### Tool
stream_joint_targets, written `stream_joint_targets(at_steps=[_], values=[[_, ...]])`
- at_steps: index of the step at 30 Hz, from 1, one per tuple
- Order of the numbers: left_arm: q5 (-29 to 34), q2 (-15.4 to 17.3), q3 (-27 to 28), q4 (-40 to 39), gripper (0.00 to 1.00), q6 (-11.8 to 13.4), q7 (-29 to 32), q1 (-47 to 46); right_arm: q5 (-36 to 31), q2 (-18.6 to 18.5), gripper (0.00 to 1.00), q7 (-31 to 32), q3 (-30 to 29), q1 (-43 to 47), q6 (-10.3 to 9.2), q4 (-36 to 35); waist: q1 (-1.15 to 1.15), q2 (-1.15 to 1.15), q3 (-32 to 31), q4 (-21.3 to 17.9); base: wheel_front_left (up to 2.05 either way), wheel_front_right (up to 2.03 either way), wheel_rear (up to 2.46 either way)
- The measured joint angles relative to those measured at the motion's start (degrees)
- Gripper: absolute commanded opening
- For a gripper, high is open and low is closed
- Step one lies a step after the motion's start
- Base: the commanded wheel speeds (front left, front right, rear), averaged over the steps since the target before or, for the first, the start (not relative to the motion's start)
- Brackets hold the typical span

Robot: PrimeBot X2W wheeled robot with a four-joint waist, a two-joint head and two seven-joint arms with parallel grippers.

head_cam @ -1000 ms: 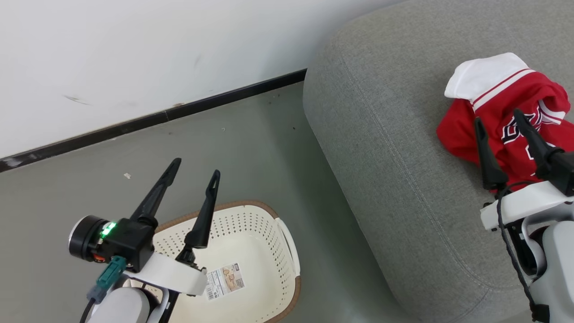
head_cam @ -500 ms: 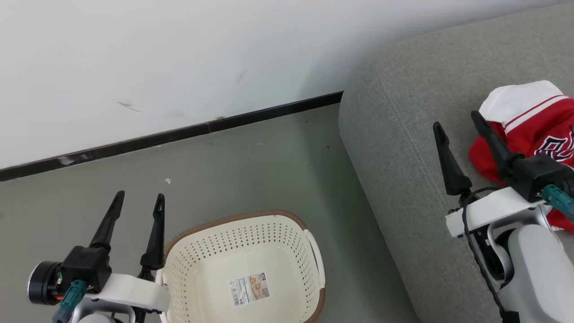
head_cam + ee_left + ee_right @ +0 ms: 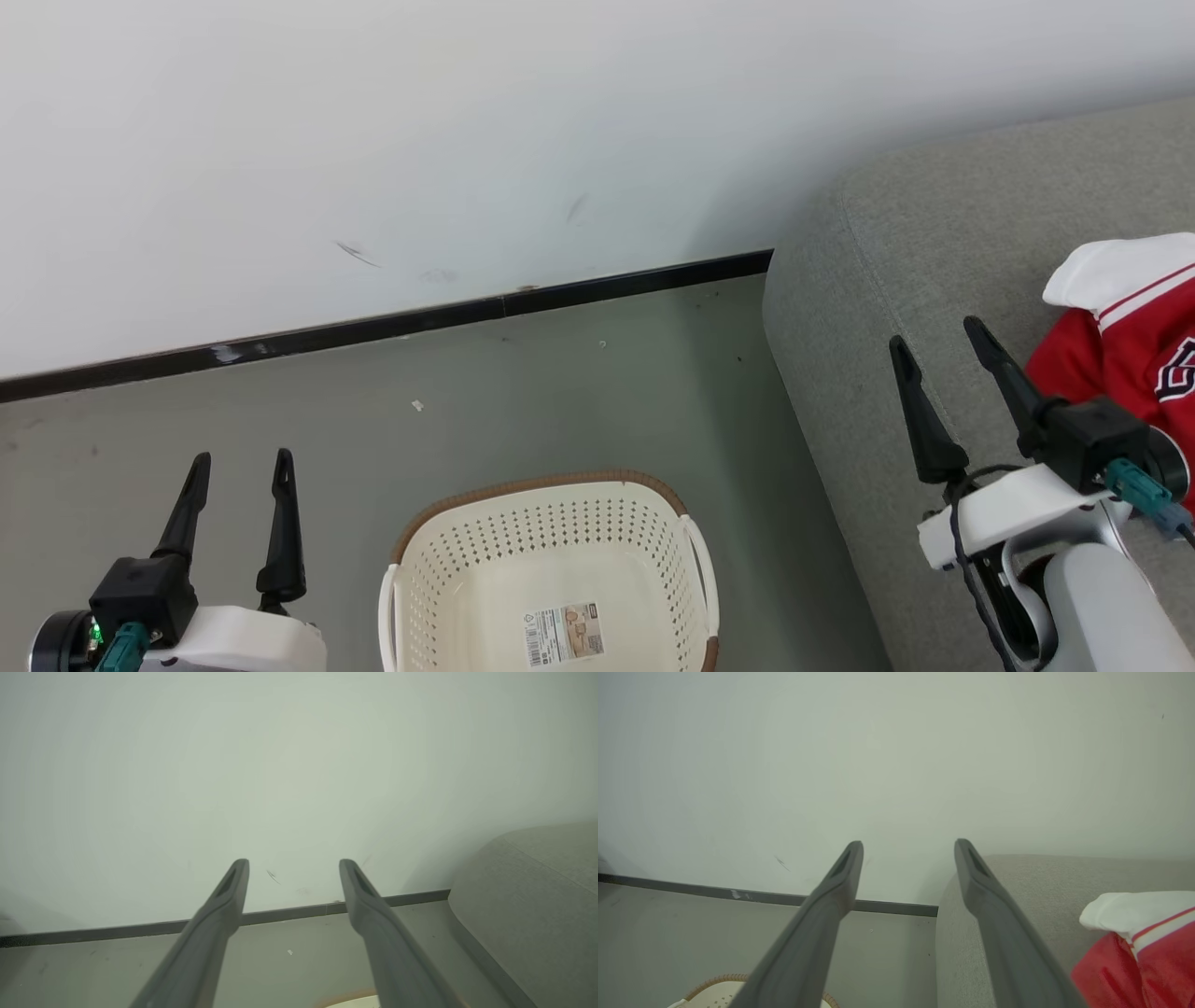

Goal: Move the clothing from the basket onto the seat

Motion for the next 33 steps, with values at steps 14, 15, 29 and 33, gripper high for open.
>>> stream_joint_targets(at_steps=[14,15,29,33], values=[[0.5,-1.7,1.3,1.3,1.0,0.0,0.0,3.3,-0.4,1.8,1.0,0.0,-1.9,10.8,0.0,-1.4,0.0,0.0,-5.2,3.2,0.0,0.0,0.0],[0.5,-1.8,1.5,1.3,1.0,0.0,0.0,3.4,-0.4,1.8,1.0,0.0,-1.9,11.4,0.0,-1.5,0.0,0.0,-5.5,3.3,0.0,0.0,0.0],[1.6,-3.1,2.6,1.2,1.0,-0.5,0.0,5.6,2.0,1.9,1.0,0.0,0.0,16.2,0.0,-3.4,0.0,0.0,-8.8,4.1,0.0,0.0,0.0],[1.8,-3.1,2.8,1.2,1.0,-0.5,0.0,6.8,3.5,1.9,1.0,0.0,0.5,17.1,0.0,-3.8,0.0,0.0,-9.2,4.3,0.0,0.0,0.0]])
